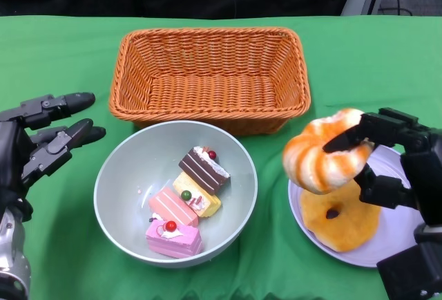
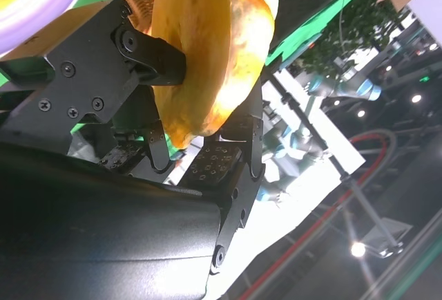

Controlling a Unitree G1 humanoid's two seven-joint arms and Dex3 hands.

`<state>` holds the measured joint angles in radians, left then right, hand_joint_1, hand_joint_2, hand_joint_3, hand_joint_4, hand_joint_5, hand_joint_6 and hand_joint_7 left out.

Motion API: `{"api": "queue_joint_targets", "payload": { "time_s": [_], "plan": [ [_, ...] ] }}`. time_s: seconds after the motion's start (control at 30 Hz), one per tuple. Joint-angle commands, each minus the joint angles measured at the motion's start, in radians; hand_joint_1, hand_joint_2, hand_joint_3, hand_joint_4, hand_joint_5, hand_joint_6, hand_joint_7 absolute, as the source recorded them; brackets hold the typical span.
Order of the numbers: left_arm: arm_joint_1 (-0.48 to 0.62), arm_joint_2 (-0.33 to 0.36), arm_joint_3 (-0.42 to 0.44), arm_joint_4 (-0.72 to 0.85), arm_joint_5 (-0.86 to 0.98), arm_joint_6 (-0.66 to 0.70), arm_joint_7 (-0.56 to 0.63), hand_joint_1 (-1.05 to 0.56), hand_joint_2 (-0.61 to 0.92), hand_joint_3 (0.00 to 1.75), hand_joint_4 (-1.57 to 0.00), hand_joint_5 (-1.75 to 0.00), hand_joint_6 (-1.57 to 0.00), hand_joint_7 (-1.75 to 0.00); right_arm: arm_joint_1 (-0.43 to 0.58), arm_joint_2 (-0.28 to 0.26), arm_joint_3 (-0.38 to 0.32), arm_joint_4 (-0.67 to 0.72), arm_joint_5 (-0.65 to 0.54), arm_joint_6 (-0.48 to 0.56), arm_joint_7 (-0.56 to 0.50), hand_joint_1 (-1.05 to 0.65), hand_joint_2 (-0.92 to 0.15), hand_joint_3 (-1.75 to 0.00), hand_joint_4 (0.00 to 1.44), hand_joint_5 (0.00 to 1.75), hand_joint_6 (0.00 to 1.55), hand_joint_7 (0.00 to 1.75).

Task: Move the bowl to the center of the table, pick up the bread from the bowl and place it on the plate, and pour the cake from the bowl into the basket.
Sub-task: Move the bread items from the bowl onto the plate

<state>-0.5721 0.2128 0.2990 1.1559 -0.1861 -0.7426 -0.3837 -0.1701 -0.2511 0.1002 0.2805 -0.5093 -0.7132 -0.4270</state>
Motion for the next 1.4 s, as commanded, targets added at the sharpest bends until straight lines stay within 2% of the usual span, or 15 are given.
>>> {"api": "queue_joint_targets", "payload": {
  "time_s": [0.03, 0.1, 0.2, 0.4, 0.6, 0.73, 1.0, 1.13, 1.23, 1.33, 1.4],
  "plan": [
    [-0.003, 0.015, -0.007, 0.007, 0.009, -0.024, -0.014, -0.14, 0.92, 0.25, -1.03, -0.82, -1.24, -0.18, 0.026, 0.003, -0.024, -0.003, 0.015, 0.006, -0.008, 0.06, -0.44, -1.02, 0.78, 1.56, 0.86, 1.04],
    [-0.003, 0.015, -0.010, 0.007, 0.010, -0.024, -0.020, -0.16, 0.92, 0.23, -0.99, -0.95, -1.25, -0.20, 0.030, -0.001, -0.028, 0.017, 0.004, 0.000, -0.020, 0.06, -0.45, -1.00, 0.78, 1.52, 0.86, 1.04],
    [0.000, 0.017, -0.019, 0.003, 0.021, -0.023, -0.014, -0.18, 0.92, 0.22, -0.94, -1.02, -1.25, -0.21, 0.031, -0.010, -0.032, 0.062, -0.006, -0.013, -0.039, 0.05, -0.46, -0.99, 0.78, 1.53, 0.86, 1.03],
    [0.001, 0.021, -0.022, 0.005, 0.024, -0.027, -0.024, -0.18, 0.92, 0.22, -0.90, -1.06, -1.21, -0.21, 0.021, -0.013, -0.034, 0.150, -0.016, -0.033, -0.071, 0.04, -0.46, -0.97, 0.75, 1.61, 0.84, 1.03],
    [-0.001, 0.017, -0.019, 0.002, 0.017, -0.019, -0.037, -0.18, 0.92, 0.22, -0.89, -1.06, -1.22, -0.23, -0.032, -0.020, -0.003, 0.349, -0.093, -0.044, -0.176, 0.02, -0.45, -0.94, 0.78, 1.61, 0.86, 0.99],
    [0.000, 0.018, -0.019, 0.002, 0.017, -0.036, -0.043, -0.17, 0.92, 0.24, -0.90, -1.07, -1.21, -0.23, -0.064, -0.028, 0.020, 0.453, -0.115, -0.048, -0.222, 0.03, -0.48, -0.88, 0.79, 1.51, 0.90, 0.88],
    [0.000, 0.017, -0.010, -0.003, 0.004, -0.040, -0.062, -0.19, 0.92, 0.23, -0.88, -1.07, -1.20, -0.24, -0.126, -0.031, 0.085, 0.643, -0.138, -0.070, -0.312, 0.03, -0.54, -0.76, 0.82, 1.41, 0.96, 0.77],
    [0.001, 0.018, -0.010, -0.005, 0.008, -0.039, -0.058, -0.20, 0.92, 0.22, -0.89, -1.07, -1.20, -0.24, -0.126, -0.039, 0.108, 0.659, -0.135, -0.061, -0.304, 0.05, -0.61, -0.60, 0.90, 1.16, 1.02, 0.64],
    [0.000, 0.019, -0.010, -0.005, 0.009, -0.041, -0.056, -0.20, 0.92, 0.22, -0.89, -1.07, -1.20, -0.25, -0.125, -0.045, 0.119, 0.657, -0.129, -0.042, -0.282, 0.05, -0.64, -0.55, 0.91, 1.10, 1.05, 0.55],
    [-0.001, 0.020, -0.007, -0.004, 0.004, -0.041, -0.066, -0.19, 0.92, 0.23, -0.89, -1.07, -1.19, -0.25, -0.118, -0.056, 0.132, 0.639, -0.136, -0.019, -0.274, 0.05, -0.73, -0.34, 0.92, 0.96, 1.11, 0.39],
    [-0.002, 0.019, -0.005, -0.004, 0.001, -0.034, -0.067, -0.20, 0.92, 0.24, -0.89, -1.07, -1.20, -0.25, -0.110, -0.062, 0.138, 0.614, -0.145, -0.002, -0.278, 0.04, -0.73, -0.31, 0.89, 0.94, 1.09, 0.35]
  ]
}}
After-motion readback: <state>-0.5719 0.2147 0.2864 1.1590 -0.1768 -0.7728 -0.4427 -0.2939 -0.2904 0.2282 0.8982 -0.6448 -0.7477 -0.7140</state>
